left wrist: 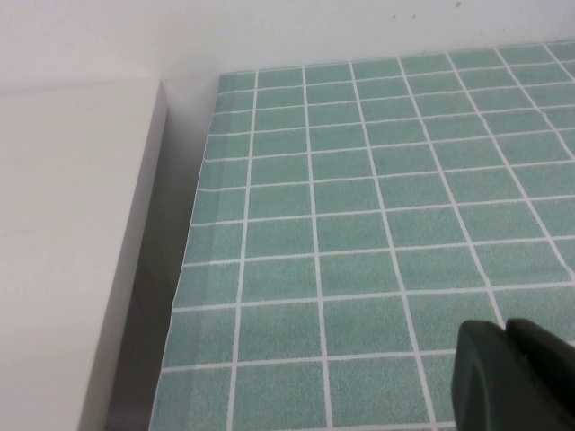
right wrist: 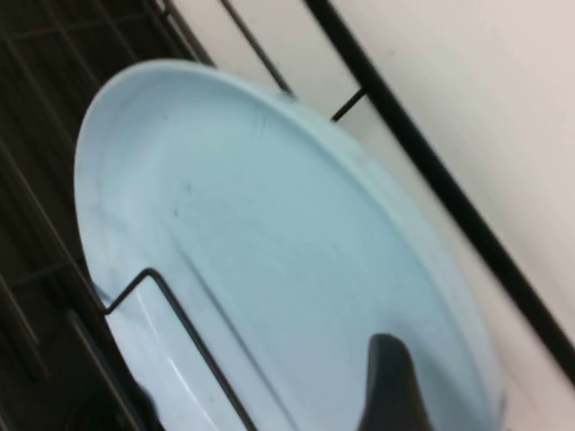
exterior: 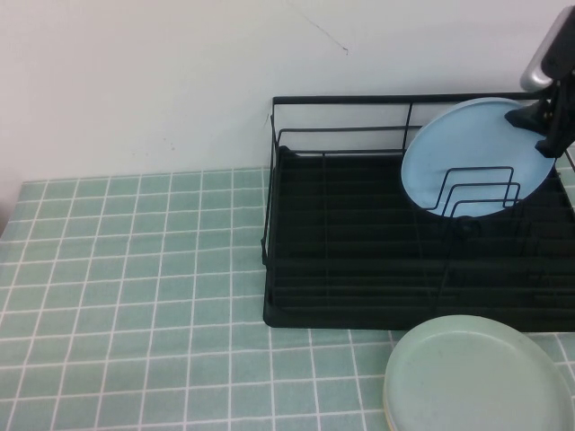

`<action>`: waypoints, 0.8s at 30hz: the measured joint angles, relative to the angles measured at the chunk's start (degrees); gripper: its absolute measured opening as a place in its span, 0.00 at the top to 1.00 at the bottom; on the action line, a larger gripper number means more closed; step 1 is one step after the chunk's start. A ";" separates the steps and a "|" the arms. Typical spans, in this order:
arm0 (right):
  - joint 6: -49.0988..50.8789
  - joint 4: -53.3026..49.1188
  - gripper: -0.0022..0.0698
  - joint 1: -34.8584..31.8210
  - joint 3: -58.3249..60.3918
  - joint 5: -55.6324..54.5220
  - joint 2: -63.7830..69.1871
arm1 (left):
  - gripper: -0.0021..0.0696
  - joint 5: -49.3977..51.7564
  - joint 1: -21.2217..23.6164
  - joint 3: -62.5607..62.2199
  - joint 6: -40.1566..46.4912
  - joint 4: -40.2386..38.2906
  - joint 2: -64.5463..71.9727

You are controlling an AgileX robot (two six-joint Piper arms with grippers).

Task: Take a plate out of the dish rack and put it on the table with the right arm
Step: Grasp the plate from the shelf

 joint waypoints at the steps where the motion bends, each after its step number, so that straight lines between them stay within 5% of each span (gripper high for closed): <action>1: -0.15 0.00 0.39 0.03 0.00 -0.13 0.27 | 0.98 0.00 0.00 0.00 0.00 0.00 0.00; 13: -0.87 0.14 0.41 0.13 0.00 -4.72 2.66 | 0.98 0.00 0.00 0.00 0.00 0.00 0.00; 24: -1.42 0.16 0.62 0.13 0.00 -4.85 2.66 | 0.98 0.00 0.00 0.00 0.00 0.00 0.00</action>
